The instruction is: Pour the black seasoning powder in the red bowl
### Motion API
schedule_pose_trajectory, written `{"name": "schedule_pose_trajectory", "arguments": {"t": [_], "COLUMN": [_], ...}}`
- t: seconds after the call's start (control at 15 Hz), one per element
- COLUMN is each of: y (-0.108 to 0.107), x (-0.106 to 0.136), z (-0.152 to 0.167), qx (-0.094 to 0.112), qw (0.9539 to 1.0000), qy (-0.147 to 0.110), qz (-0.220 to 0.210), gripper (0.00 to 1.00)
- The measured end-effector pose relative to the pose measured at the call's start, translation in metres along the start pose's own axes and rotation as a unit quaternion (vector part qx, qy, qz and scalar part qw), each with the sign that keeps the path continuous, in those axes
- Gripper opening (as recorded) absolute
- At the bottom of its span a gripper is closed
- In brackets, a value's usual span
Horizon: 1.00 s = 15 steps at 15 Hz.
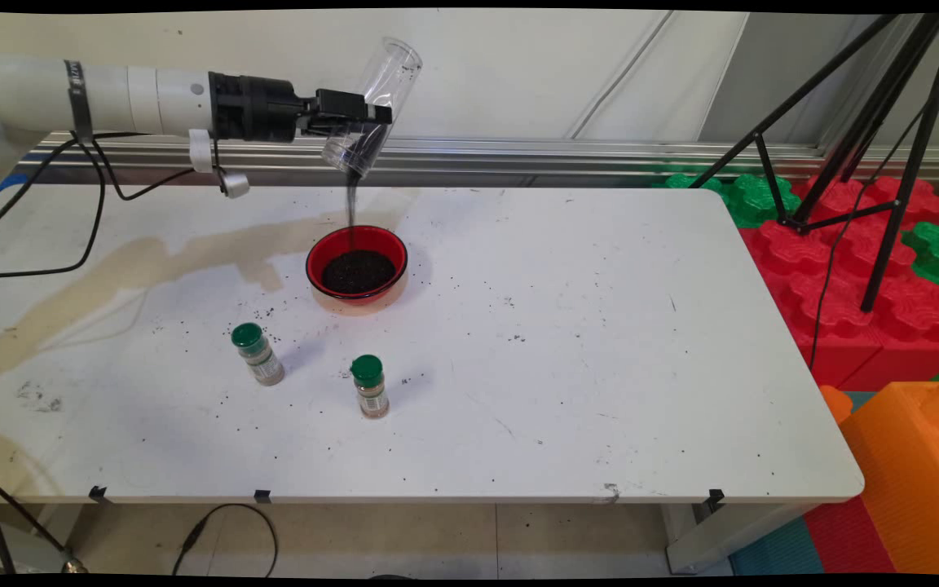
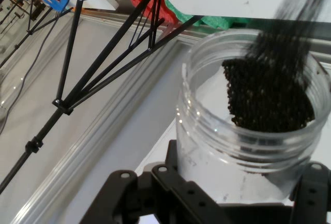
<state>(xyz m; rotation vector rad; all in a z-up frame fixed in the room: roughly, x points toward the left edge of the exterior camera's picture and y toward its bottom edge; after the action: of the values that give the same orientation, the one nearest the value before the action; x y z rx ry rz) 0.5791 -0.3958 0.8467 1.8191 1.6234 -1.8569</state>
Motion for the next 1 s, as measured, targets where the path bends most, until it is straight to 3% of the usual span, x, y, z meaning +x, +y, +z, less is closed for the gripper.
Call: {"name": "schedule_pose_trajectory", "arguments": {"t": [1.0], "y": [-0.012], "x": [-0.001], "z": [-0.009], "qx": [0.016], "qw": [0.9990], "qy": [-0.021], "qz": [0.035], "gripper": [0.00]}}
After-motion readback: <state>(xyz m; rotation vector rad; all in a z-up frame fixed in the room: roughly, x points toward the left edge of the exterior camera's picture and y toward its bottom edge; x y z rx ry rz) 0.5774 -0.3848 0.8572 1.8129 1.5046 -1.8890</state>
